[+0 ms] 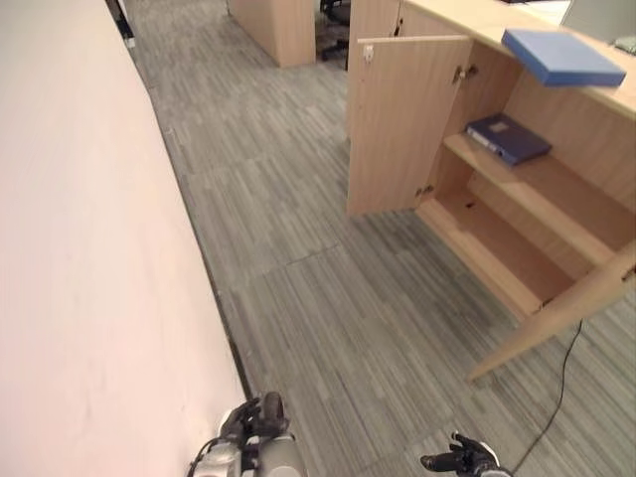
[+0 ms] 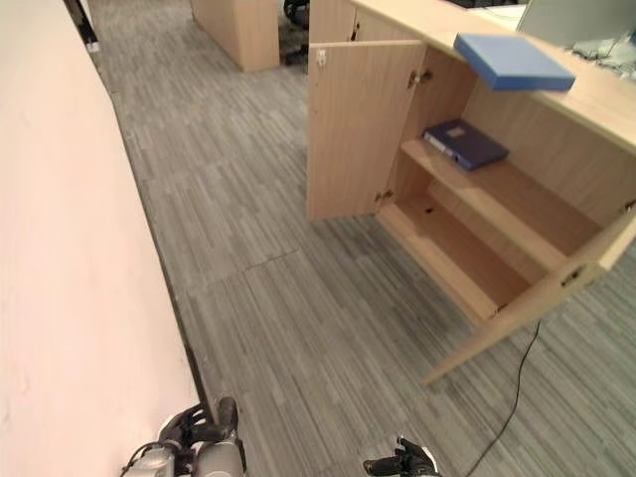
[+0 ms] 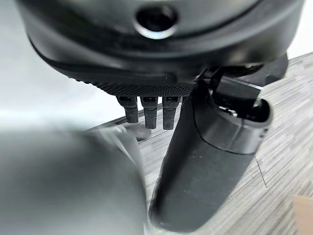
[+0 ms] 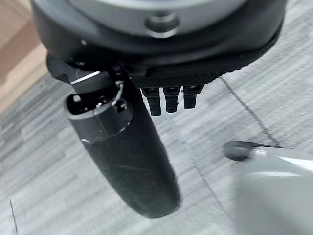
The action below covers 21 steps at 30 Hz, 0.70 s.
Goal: Put the empty folder in the office cabinet
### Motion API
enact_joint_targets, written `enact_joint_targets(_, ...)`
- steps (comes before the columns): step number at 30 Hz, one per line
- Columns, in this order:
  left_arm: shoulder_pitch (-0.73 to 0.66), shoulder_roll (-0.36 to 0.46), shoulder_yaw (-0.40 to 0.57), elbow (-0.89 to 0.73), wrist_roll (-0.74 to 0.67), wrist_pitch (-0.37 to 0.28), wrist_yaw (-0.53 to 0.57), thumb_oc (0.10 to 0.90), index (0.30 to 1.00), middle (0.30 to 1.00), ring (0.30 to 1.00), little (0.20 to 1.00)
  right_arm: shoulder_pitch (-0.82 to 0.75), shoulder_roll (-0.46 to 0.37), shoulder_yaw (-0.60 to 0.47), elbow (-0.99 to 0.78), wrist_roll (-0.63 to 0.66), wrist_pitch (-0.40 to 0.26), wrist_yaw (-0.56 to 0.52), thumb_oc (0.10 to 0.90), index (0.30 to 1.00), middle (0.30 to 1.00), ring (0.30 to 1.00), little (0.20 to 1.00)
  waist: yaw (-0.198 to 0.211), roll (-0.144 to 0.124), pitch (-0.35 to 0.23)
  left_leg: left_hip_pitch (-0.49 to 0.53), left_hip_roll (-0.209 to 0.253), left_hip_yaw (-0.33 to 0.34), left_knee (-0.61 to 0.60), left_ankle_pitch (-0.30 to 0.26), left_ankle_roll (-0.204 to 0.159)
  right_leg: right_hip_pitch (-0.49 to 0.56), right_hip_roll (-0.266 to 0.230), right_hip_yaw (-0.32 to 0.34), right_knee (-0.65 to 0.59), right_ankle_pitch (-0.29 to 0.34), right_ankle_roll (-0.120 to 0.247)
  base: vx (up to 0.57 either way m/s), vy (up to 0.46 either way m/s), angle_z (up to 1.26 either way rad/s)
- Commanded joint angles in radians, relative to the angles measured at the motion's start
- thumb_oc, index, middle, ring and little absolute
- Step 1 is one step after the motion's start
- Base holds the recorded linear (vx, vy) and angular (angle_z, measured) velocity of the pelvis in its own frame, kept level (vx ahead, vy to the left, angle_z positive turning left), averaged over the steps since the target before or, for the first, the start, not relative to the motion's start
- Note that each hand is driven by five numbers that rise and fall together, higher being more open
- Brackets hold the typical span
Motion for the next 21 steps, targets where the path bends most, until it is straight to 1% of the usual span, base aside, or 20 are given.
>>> enact_joint_targets(1,0.057,0.067,-0.098,-0.044,0.079,0.001,0.008,0.800,0.900,0.900,0.900,0.900,-0.054,-0.067,0.013,-0.096,-0.012,-0.026,0.012,0.800,0.900,0.900,0.900,0.900,-0.005,0.034,-0.029,-0.052,0.062,-0.053,-0.066,0.082,-0.020,-0.049,-0.068,0.003,0.173,0.158,0.065,0.32,0.342,-0.41)
enact_joint_targets(2,0.052,0.078,-0.108,-0.048,0.086,0.003,0.004,0.800,0.900,0.900,0.900,0.900,-0.083,-0.067,0.033,-0.099,-0.038,-0.020,0.015,0.800,0.900,0.900,0.900,0.900,0.005,0.022,-0.028,-0.064,0.026,-0.041,-0.017,0.032,0.015,-0.100,-0.091,0.023,0.237,0.300,0.072,0.23,0.268,-0.34)
enact_joint_targets(3,0.052,0.078,-0.107,-0.048,0.086,0.003,0.004,0.800,0.900,0.900,0.900,0.900,-0.083,-0.067,0.033,-0.099,-0.038,-0.020,0.015,0.800,0.900,0.900,0.900,0.900,0.006,0.020,-0.029,-0.067,0.026,-0.039,-0.013,0.029,0.016,-0.103,-0.092,0.025,0.237,0.300,0.072,0.27,0.335,-0.63)
enact_joint_targets(4,0.043,0.089,-0.110,-0.055,0.081,0.003,0.006,0.800,0.900,0.900,0.900,0.900,-0.106,-0.070,0.040,-0.109,-0.045,-0.023,0.012,0.800,0.900,0.900,0.900,0.900,0.010,0.028,-0.021,-0.064,-0.006,-0.029,0.016,-0.017,0.050,-0.151,-0.101,0.027,0.299,0.390,0.072,0.11,0.156,-0.46)
enact_joint_targets(5,0.043,0.089,-0.110,-0.055,0.081,0.003,0.006,0.800,0.900,0.900,0.900,0.900,-0.107,-0.070,0.040,-0.108,-0.045,-0.023,0.012,0.800,0.900,0.900,0.900,0.900,0.011,0.027,-0.021,-0.065,-0.006,-0.027,0.018,-0.019,0.051,-0.154,-0.102,0.030,0.301,0.389,0.072,0.19,0.253,-0.31)
enact_joint_targets(6,0.040,0.091,-0.110,-0.056,0.080,0.004,0.007,0.800,0.900,0.900,0.900,0.900,-0.113,-0.070,0.038,-0.109,-0.046,-0.023,0.011,0.800,0.900,0.900,0.900,0.900,0.014,0.031,-0.019,-0.061,-0.020,-0.018,0.027,-0.038,0.067,-0.169,-0.111,0.019,0.333,0.424,0.072,0.13,0.216,-0.03)
enact_joint_targets(7,0.038,0.094,-0.109,-0.061,0.075,0.005,0.008,0.800,0.900,0.900,0.900,0.900,-0.121,-0.071,0.037,-0.116,-0.042,-0.026,0.009,0.800,0.900,0.900,0.900,0.900,0.015,0.044,-0.013,-0.051,-0.038,-0.009,0.031,-0.058,0.087,-0.193,-0.123,-0.003,0.380,0.447,0.066,0.27,0.472,0.14)
enact_joint_targets(8,0.033,0.102,-0.101,-0.067,0.067,0.006,0.013,0.800,0.900,0.900,0.900,0.900,-0.131,-0.073,0.032,-0.129,-0.038,-0.028,0.004,0.800,0.900,0.900,0.900,0.900,0.005,0.063,0.011,0.002,-0.071,0.015,0.017,-0.094,0.121,-0.242,-0.152,-0.046,0.482,0.496,0.056,0.18,0.374,0.14)
enact_joint_targets(9,0.033,0.102,-0.101,-0.067,0.067,0.006,0.012,0.800,0.900,0.900,0.900,0.900,-0.131,-0.074,0.032,-0.129,-0.038,-0.028,0.004,0.800,0.900,0.900,0.900,0.900,0.007,0.066,0.010,0.001,-0.068,0.017,0.015,-0.092,0.121,-0.244,-0.148,-0.044,0.478,0.501,0.055,0.20,0.382,0.02)
enact_joint_targets(10,0.032,0.103,-0.100,-0.071,0.066,0.008,0.014,0.800,0.900,0.900,0.900,0.900,-0.133,-0.073,0.031,-0.126,-0.038,-0.030,-0.001,0.800,0.900,0.900,0.900,0.900,0.007,0.078,0.016,0.024,-0.083,0.031,0.007,-0.108,0.137,-0.257,-0.163,-0.095,0.511,0.502,0.051,0.13,0.239,0.14)
enact_joint_targets(11,0.033,0.102,-0.098,-0.074,0.065,0.009,0.017,0.800,0.900,0.900,0.900,0.900,-0.136,-0.072,0.029,-0.125,-0.040,-0.031,-0.002,0.800,0.900,0.900,0.900,0.900,-0.002,0.095,0.022,0.059,-0.094,0.036,-0.013,-0.117,0.149,-0.301,-0.142,-0.099,0.561,0.487,0.048,0.23,0.331,0.03)
enact_joint_targets(12,0.033,0.103,-0.094,-0.074,0.060,0.008,0.018,0.800,0.900,0.900,0.900,0.900,-0.135,-0.073,0.029,-0.126,-0.040,-0.031,-0.003,0.800,0.900,0.900,0.900,0.900,-0.017,0.104,0.032,0.091,-0.104,0.037,-0.029,-0.123,0.153,-0.342,-0.115,-0.091,0.601,0.445,0.045,0.26,0.312,0.21)
enact_joint_targets(13,0.031,0.100,-0.089,-0.072,0.057,0.008,0.020,0.800,0.900,0.900,0.900,0.900,-0.131,-0.074,0.024,-0.123,-0.037,-0.031,-0.005,0.800,0.900,0.900,0.900,0.900,-0.033,0.120,0.042,0.122,-0.113,0.036,-0.053,-0.126,0.156,-0.394,-0.070,-0.092,0.606,0.384,0.031,0.28,0.253,0.02)
enact_joint_targets(15,0.028,0.098,-0.083,-0.066,0.058,0.007,0.019,0.800,0.900,0.900,0.900,0.900,-0.125,-0.078,0.010,-0.114,-0.027,-0.032,-0.012,0.800,0.900,0.900,0.900,0.900,-0.060,0.136,0.066,0.176,-0.134,0.034,-0.090,-0.136,0.157,-0.458,-0.030,-0.134,0.573,0.285,0.023,0.35,0.165,-0.54)
enact_joint_targets(16,0.026,0.098,-0.084,-0.063,0.063,0.006,0.018,0.800,0.900,0.900,0.900,0.900,-0.117,-0.081,-0.003,-0.105,-0.021,-0.034,-0.020,0.800,0.900,0.900,0.900,0.900,-0.077,0.137,0.073,0.222,-0.146,0.048,-0.119,-0.157,0.148,-0.503,-0.024,-0.213,0.452,0.241,0.006,0.33,0.061,-0.66)
enact_joint_targets(17,0.027,0.098,-0.084,-0.063,0.063,0.006,0.018,0.800,0.900,0.900,0.900,0.900,-0.116,-0.081,-0.003,-0.105,-0.021,-0.034,-0.020,0.800,0.900,0.900,0.900,0.900,-0.080,0.138,0.075,0.229,-0.146,0.045,-0.122,-0.159,0.146,-0.495,-0.023,-0.217,0.451,0.237,0.006,0.32,0.005,-0.07)
enact_joint_targets(18,0.026,0.096,-0.088,-0.058,0.072,0.007,0.015,0.800,0.900,0.900,0.900,0.900,-0.113,-0.084,-0.010,-0.097,-0.017,-0.034,-0.023,0.800,0.900,0.900,0.900,0.900,-0.094,0.135,0.082,0.254,-0.155,0.047,-0.139,-0.168,0.141,-0.535,-0.021,-0.244,0.383,0.249,0.003,0.24,-0.053,0.15)
enact_joint_targets(19,0.025,0.096,-0.090,-0.053,0.080,0.006,0.013,0.800,0.900,0.900,0.900,0.900,-0.109,-0.087,-0.018,-0.089,-0.011,-0.036,-0.026,0.800,0.900,0.900,0.900,0.900,-0.113,0.129,0.088,0.287,-0.168,0.042,-0.160,-0.180,0.132,-0.565,-0.014,-0.250,0.295,0.271,0.005,0.36,-0.086,0.00)
enact_joint_targets(20,0.025,0.096,-0.090,-0.050,0.090,0.005,0.012,0.800,0.900,0.900,0.900,0.900,-0.104,-0.090,-0.023,-0.085,-0.007,-0.037,-0.027,0.800,0.900,0.900,0.900,0.900,-0.126,0.125,0.087,0.309,-0.176,0.038,-0.171,-0.190,0.124,-0.577,-0.006,-0.246,0.223,0.283,0.011,0.42,-0.117,-0.05)
enact_joint_targets(21,0.022,0.096,-0.087,-0.043,0.096,0.003,0.010,0.800,0.900,0.900,0.900,0.900,-0.097,-0.091,-0.033,-0.076,0.005,-0.039,-0.028,0.800,0.900,0.900,0.900,0.900,-0.147,0.128,0.090,0.342,-0.179,0.029,-0.185,-0.207,0.114,-0.583,0.011,-0.232,0.126,0.313,0.020,0.56,-0.175,0.04)
